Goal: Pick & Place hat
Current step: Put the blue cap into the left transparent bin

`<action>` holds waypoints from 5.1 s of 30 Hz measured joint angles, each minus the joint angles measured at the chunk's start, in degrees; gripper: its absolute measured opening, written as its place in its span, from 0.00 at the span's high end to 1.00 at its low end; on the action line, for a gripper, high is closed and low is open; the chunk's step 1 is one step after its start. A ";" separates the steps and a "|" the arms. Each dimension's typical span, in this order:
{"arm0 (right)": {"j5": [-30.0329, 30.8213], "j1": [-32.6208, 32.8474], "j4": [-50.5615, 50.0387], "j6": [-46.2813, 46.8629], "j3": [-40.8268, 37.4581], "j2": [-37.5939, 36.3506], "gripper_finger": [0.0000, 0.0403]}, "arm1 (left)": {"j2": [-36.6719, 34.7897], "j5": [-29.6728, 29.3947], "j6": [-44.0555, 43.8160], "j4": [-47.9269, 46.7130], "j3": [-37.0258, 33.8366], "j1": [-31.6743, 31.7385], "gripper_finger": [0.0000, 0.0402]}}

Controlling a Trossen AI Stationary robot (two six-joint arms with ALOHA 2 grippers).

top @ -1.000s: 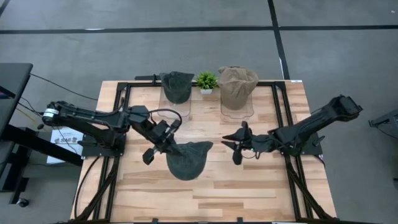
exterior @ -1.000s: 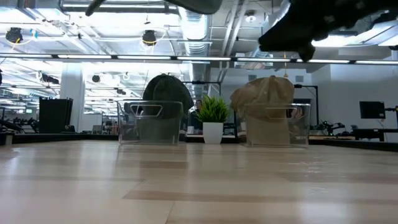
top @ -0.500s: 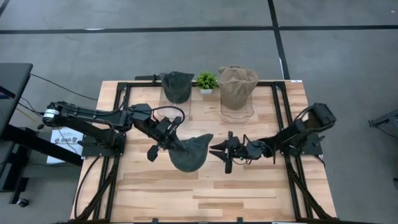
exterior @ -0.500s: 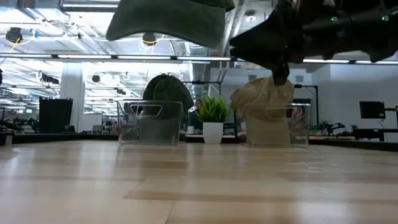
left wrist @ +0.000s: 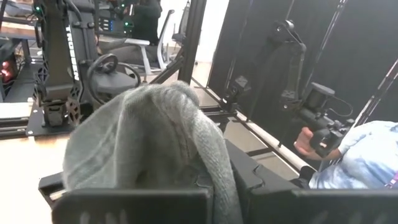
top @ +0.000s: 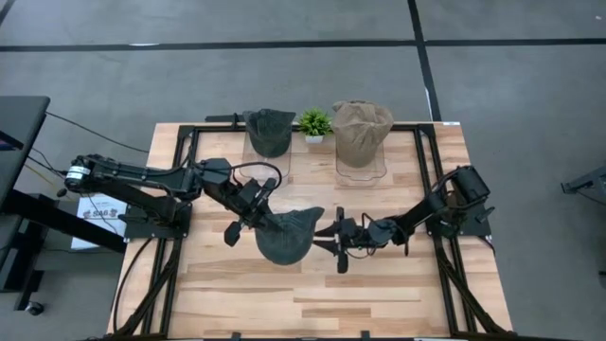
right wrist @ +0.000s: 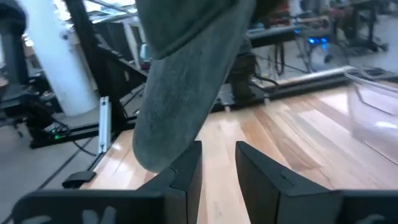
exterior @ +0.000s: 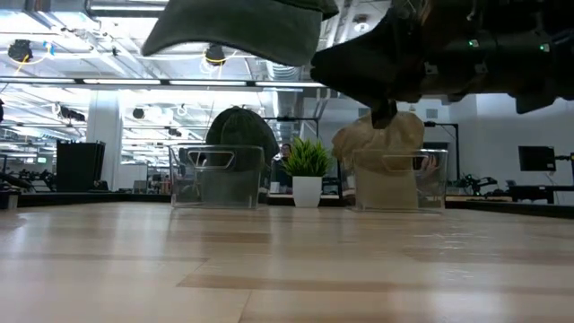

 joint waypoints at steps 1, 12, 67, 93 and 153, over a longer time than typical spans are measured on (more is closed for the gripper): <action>-0.52 0.07 0.62 -0.99 0.22 0.48 0.78 | 0.00 0.03 -0.02 -0.09 0.00 0.00 0.98; -5.43 0.05 0.90 -5.14 2.79 1.52 0.78 | 0.00 0.11 0.00 -0.09 -2.54 0.07 0.98; -10.20 -1.43 -11.66 -1.77 8.26 1.60 0.54 | 0.00 -0.03 -0.16 0.60 -2.80 0.09 0.98; -14.06 -1.56 -8.36 -3.08 12.23 7.05 0.97 | -0.04 -0.05 0.01 0.84 -2.78 0.09 0.98; -21.62 -0.67 -27.54 -1.11 17.94 7.01 0.99 | -0.24 4.08 -6.17 -10.14 -2.78 -6.85 0.70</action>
